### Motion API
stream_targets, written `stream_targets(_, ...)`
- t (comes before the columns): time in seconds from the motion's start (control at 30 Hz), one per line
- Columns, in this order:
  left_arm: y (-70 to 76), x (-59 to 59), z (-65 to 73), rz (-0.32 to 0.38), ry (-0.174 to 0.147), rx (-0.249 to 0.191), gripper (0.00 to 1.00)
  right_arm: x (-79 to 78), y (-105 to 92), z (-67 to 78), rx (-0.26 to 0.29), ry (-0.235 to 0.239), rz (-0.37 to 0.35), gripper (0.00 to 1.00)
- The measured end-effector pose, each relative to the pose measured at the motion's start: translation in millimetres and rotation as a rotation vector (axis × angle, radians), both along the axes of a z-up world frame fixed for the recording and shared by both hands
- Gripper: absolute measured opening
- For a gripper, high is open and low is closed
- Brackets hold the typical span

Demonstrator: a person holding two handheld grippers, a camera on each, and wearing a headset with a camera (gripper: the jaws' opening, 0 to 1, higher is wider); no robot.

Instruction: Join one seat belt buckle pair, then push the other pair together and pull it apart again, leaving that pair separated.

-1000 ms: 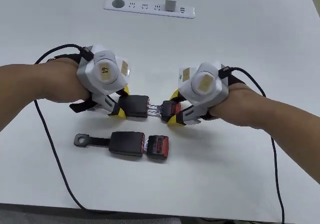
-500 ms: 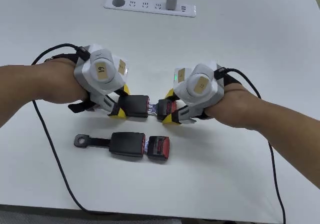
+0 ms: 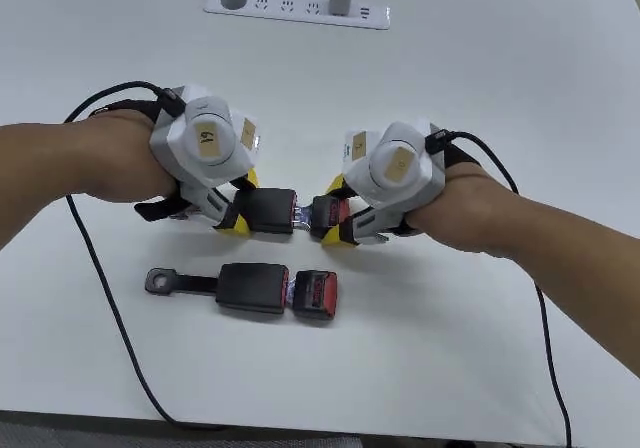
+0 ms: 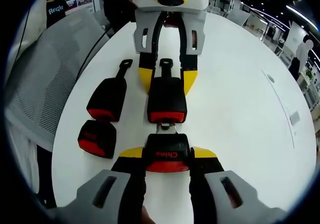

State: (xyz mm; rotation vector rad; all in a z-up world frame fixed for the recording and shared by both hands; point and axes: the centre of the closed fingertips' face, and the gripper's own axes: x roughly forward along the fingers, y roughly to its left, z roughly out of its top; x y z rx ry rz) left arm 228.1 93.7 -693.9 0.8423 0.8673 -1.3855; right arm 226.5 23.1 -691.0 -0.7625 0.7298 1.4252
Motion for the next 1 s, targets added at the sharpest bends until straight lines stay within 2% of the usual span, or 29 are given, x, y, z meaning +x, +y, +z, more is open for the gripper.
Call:
stream_targets(0.43,-0.6,1.4,0.9,0.007,0.003,-0.010,0.31,1.7,10.5,-0.8,0.000,0.009,-0.002,0.30)
stream_targets(1.0,-1.1,0.9,0.5,0.023,-0.001,-0.014,0.31,2.8,8.6,-1.7,0.001,0.010,-0.003,0.31)
